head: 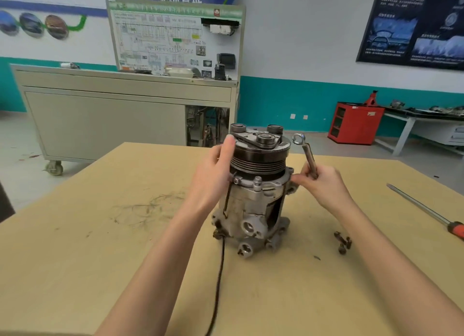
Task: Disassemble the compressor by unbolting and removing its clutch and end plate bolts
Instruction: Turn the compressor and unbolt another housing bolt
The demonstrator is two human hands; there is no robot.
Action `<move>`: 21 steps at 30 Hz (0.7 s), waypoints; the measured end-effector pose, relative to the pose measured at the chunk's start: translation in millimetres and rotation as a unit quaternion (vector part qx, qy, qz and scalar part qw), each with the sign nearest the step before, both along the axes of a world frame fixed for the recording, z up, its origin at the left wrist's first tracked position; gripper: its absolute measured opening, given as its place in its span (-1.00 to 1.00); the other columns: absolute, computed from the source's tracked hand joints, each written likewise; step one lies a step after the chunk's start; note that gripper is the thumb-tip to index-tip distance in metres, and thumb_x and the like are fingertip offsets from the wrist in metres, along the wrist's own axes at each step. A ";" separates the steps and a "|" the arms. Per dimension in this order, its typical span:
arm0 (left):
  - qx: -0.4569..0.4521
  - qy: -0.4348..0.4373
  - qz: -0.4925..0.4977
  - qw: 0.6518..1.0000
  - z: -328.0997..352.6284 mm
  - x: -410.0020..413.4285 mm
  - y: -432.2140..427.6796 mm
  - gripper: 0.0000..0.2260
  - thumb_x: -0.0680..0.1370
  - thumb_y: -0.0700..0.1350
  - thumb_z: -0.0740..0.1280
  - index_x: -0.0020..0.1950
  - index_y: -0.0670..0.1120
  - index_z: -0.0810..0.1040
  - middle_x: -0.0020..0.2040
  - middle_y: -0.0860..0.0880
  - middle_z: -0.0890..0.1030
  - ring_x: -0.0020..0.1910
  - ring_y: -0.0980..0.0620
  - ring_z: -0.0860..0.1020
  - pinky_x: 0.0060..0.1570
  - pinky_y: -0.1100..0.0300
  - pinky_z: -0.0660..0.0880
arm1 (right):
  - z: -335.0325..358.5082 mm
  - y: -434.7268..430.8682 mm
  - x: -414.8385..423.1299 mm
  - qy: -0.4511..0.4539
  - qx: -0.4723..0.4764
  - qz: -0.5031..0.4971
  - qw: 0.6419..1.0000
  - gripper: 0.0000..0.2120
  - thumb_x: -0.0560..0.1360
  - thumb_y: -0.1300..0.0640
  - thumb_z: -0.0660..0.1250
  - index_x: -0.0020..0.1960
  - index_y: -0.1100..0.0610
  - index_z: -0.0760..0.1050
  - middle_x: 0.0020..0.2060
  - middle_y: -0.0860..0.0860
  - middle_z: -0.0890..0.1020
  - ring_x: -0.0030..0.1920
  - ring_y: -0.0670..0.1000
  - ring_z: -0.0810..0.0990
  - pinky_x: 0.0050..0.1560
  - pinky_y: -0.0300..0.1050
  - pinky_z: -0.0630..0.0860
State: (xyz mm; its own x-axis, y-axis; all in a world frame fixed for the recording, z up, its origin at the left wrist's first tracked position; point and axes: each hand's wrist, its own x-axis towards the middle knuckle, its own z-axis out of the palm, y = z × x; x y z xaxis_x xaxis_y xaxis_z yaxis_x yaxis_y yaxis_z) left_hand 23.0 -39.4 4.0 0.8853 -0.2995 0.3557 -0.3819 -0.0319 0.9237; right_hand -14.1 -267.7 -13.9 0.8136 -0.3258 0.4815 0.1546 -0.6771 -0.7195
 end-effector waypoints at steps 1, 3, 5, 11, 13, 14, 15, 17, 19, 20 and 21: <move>0.003 -0.019 0.008 1.000 -4.6 -6.3 1.6 -0.43 0.46 0.48 0.03 0.30 0.18 0.44 0.08 0.37 0.52 -0.01 0.48 0.45 -0.01 0.32 0.34 | 1.3 0.2 5.3 0.012 -0.011 -0.006 1.000 -0.71 0.41 0.08 0.46 -0.38 0.06 0.39 -0.52 -0.13 0.37 -0.42 -0.07 0.33 -0.40 -0.15 0.26; 0.023 -0.045 0.002 0.999 -12.6 -12.4 3.8 -0.39 0.47 0.40 0.16 0.41 0.12 0.33 0.27 0.24 0.48 0.21 0.32 0.43 0.19 0.17 0.41 | -1.0 2.2 12.7 0.017 -0.018 -0.014 1.000 -0.71 0.47 0.04 0.39 -0.36 0.06 0.39 -0.50 -0.10 0.38 -0.41 -0.07 0.33 -0.39 -0.15 0.25; 0.062 -0.053 -0.015 0.997 -13.8 -10.6 9.7 -0.27 0.45 0.35 0.29 0.53 0.09 0.17 0.43 0.12 0.38 0.36 0.17 0.37 0.35 0.07 0.35 | -4.5 7.3 12.6 0.000 0.026 -0.008 1.000 -0.67 0.55 -0.01 0.27 -0.35 0.08 0.40 -0.51 -0.09 0.36 -0.43 -0.04 0.32 -0.38 -0.13 0.24; 0.142 -0.051 -0.112 0.982 -4.9 28.5 31.0 0.01 0.30 0.22 0.49 0.58 0.16 -0.06 0.58 0.13 0.08 0.51 0.08 0.15 0.40 0.13 0.18 | 25.7 23.3 -20.0 -0.152 0.300 0.055 0.940 -0.59 0.64 0.09 0.01 -0.30 0.12 0.44 -0.56 -0.05 0.46 -0.48 -0.07 0.46 -0.32 -0.12 0.52; 0.141 -0.047 -0.132 0.980 -10.4 33.5 28.1 -0.06 0.31 0.21 0.51 0.56 0.18 0.05 0.52 0.17 0.22 0.43 0.17 0.28 0.37 0.14 0.25 | 40.6 27.5 -32.9 -0.183 0.313 0.062 0.930 -0.61 0.61 0.13 0.01 -0.30 0.09 0.47 -0.48 -0.01 0.57 -0.38 -0.01 0.57 -0.24 -0.12 0.57; 0.135 -0.045 -0.128 0.982 -13.9 34.4 25.7 -0.12 0.30 0.22 0.49 0.52 0.20 0.13 0.44 0.23 0.31 0.33 0.28 0.36 0.30 0.21 0.31 | 46.2 29.9 -38.4 -0.193 0.296 0.055 0.934 -0.61 0.60 0.13 0.01 -0.30 0.07 0.48 -0.44 0.01 0.61 -0.34 0.00 0.59 -0.23 -0.14 0.57; 0.125 -0.044 -0.121 0.984 -16.9 34.1 23.4 -0.20 0.29 0.21 0.47 0.46 0.23 0.19 0.34 0.30 0.37 0.22 0.41 0.41 0.20 0.31 0.33 | 50.2 32.3 -43.0 -0.200 0.272 0.047 0.940 -0.62 0.59 0.12 0.01 -0.30 0.06 0.49 -0.41 0.02 0.64 -0.32 -0.01 0.61 -0.22 -0.15 0.57; 0.106 -0.041 -0.107 0.988 -21.0 32.1 20.3 -0.29 0.29 0.21 0.46 0.38 0.27 0.24 0.25 0.32 0.42 0.13 0.48 0.43 0.06 0.42 0.34 | 54.3 36.3 -49.7 -0.205 0.219 0.028 0.953 -0.61 0.58 0.09 0.00 -0.29 0.06 0.50 -0.36 0.03 0.67 -0.30 -0.04 0.60 -0.19 -0.20 0.54; 0.100 -0.043 -0.091 0.990 -21.7 29.5 19.2 -0.28 0.29 0.24 0.48 0.37 0.24 0.24 0.29 0.23 0.41 0.13 0.45 0.40 -0.01 0.50 0.33 | 56.1 39.7 -52.6 -0.207 0.192 0.016 0.959 -0.59 0.62 0.10 -0.01 -0.29 0.08 0.50 -0.38 0.02 0.67 -0.35 -0.07 0.54 -0.29 -0.31 0.46; 0.101 -0.051 -0.084 0.990 -21.1 27.3 18.5 -0.28 0.29 0.27 0.49 0.36 0.24 0.23 0.29 0.21 0.39 0.11 0.48 0.38 -0.07 0.55 0.34 | 57.9 41.1 -53.7 -0.207 0.195 0.020 0.959 -0.57 0.64 0.11 -0.01 -0.28 0.10 0.50 -0.39 0.03 0.66 -0.41 -0.05 0.49 -0.39 -0.31 0.42; 0.103 -0.061 -0.080 0.990 -21.2 24.6 17.2 -0.27 0.29 0.28 0.49 0.36 0.24 0.23 0.30 0.21 0.37 0.10 0.50 0.37 -0.10 0.59 0.33 | 59.8 42.5 -55.3 -0.204 0.206 0.032 0.956 -0.57 0.65 0.10 -0.01 -0.27 0.12 0.50 -0.40 0.04 0.65 -0.47 -0.05 0.44 -0.47 -0.30 0.37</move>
